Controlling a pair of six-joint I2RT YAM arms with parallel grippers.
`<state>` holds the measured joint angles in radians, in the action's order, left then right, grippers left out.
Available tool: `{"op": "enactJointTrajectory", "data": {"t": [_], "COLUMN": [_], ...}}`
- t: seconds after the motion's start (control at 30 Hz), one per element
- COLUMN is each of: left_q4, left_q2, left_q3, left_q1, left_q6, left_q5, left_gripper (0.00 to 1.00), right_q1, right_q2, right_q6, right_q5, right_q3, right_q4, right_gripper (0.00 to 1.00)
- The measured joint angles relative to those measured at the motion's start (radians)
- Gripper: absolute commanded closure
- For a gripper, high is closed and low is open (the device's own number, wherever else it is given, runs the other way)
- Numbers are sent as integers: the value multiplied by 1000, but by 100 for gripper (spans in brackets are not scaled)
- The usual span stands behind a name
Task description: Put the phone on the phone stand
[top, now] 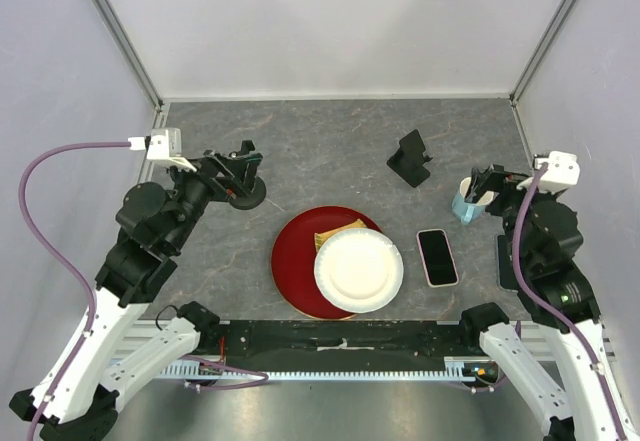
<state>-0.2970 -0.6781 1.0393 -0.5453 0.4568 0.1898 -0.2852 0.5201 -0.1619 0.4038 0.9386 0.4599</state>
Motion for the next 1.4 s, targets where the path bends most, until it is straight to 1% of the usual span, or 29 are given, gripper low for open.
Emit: {"op": "enactJointTrajectory", "data": {"t": [0.3, 0.47, 0.57, 0.7, 0.83, 0.97, 1.1, 1.17, 1.27, 1.3, 1.4], "left_q4": [-58, -92, -161, -284, -397, -491, -535, -539, -534, -526, -488], "left_q2": [2, -21, -68, -148, -202, -228, -235, -250, -298, -322, -391], "left_q3": [-4, -4, 6, 41, 48, 57, 58, 58, 58, 58, 58], "left_q1": [0, 0, 0, 0, 1, 1, 12, 37, 93, 119, 170], "left_q6": [18, 18, 26, 46, 55, 56, 56, 53, 46, 42, 30], "left_q5": [-16, -16, 1, 66, 119, 180, 238, 249, 233, 212, 154], "left_gripper": [0, 0, 0, 0, 0, 0, 0, 0, 5, 10, 15], "right_q1": [-1, -1, -1, -1, -6, -19, -40, -49, -61, -65, -72], "right_q2": [76, 173, 253, 384, 454, 446, 405, 384, 349, 344, 346], "right_q6": [-25, -37, -49, -57, -63, -71, -82, -89, -108, -116, -134], "right_q5": [-28, -61, -98, -183, -275, -369, -500, -546, -624, -647, -687], "right_q3": [-7, -11, -13, -13, -13, -13, -23, -35, -65, -71, -80], "right_q4": [-3, -3, -2, 13, 28, 19, -35, -65, -122, -138, -172], "right_gripper": [2, 2, 2, 2, 2, 2, 2, 2, 2, 2, 2]}}
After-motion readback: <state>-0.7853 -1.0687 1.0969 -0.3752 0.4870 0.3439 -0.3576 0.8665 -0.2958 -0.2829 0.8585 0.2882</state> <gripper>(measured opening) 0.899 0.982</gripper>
